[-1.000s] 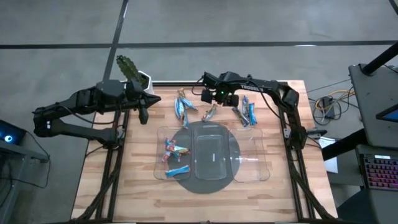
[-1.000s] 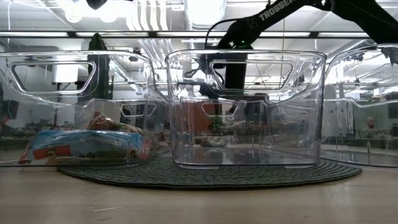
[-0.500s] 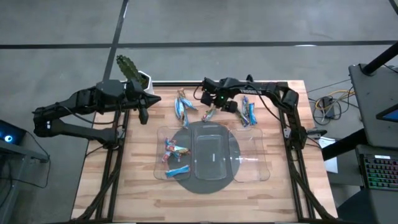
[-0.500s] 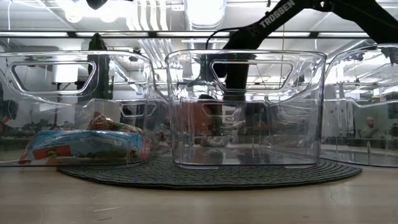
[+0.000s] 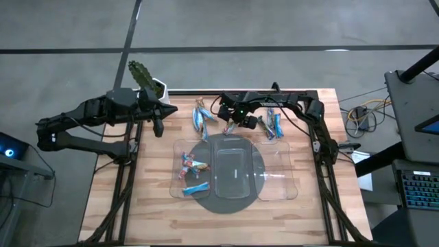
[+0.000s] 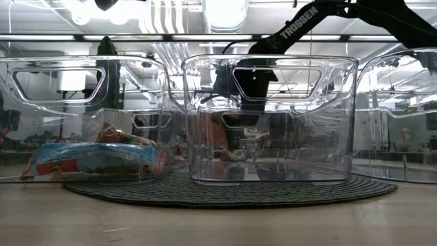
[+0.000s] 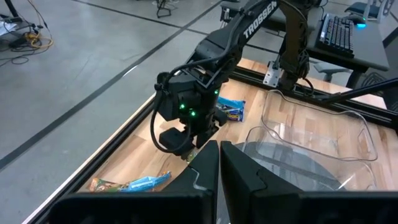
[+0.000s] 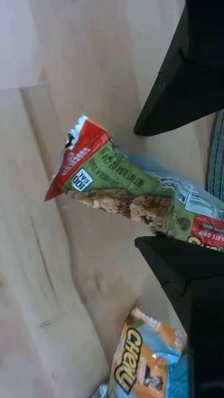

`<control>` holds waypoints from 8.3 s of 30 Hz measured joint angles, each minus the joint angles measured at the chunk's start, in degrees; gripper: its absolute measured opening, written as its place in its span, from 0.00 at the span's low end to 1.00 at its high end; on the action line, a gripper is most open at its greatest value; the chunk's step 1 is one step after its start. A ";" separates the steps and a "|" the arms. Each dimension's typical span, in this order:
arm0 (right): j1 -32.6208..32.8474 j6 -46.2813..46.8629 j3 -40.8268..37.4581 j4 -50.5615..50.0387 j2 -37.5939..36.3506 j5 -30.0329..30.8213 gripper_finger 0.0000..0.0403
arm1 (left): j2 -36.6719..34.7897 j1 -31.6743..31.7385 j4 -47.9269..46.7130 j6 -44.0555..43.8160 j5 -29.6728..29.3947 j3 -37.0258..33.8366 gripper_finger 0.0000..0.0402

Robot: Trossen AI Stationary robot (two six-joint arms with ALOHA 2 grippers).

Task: Pick and place Granola Bars by type
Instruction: Put the red granola bar into the left transparent bin, then put the blue granola bar into the middle transparent bin

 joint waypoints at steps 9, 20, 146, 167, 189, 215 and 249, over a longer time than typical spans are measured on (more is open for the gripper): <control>-0.04 0.08 0.04 0.93 0.15 -0.26 0.52 | 0.11 0.01 0.00 -0.02 0.00 0.00 0.00; -0.09 0.06 0.04 1.02 0.15 -0.20 0.28 | 0.09 -0.01 0.02 -0.22 0.00 0.02 0.00; 24.92 -54.13 22.46 2.93 -8.96 4.22 0.43 | -5.62 0.01 2.11 2.96 -0.25 0.02 0.00; 22.29 -33.96 10.89 -29.65 -36.23 25.38 0.42 | -5.57 0.00 2.59 3.19 -0.25 0.02 0.00; 13.36 -15.15 -20.43 -28.89 -54.55 25.49 0.40 | -4.43 -0.01 3.16 2.95 -0.26 0.02 0.00; -8.00 -33.36 -27.71 -18.55 -54.76 14.62 0.69 | -2.49 0.01 5.65 2.84 -0.83 0.02 0.00; -10.68 -40.68 -37.77 -8.28 -33.00 6.69 0.63 | -2.43 -0.02 5.59 1.44 -3.89 0.02 0.00</control>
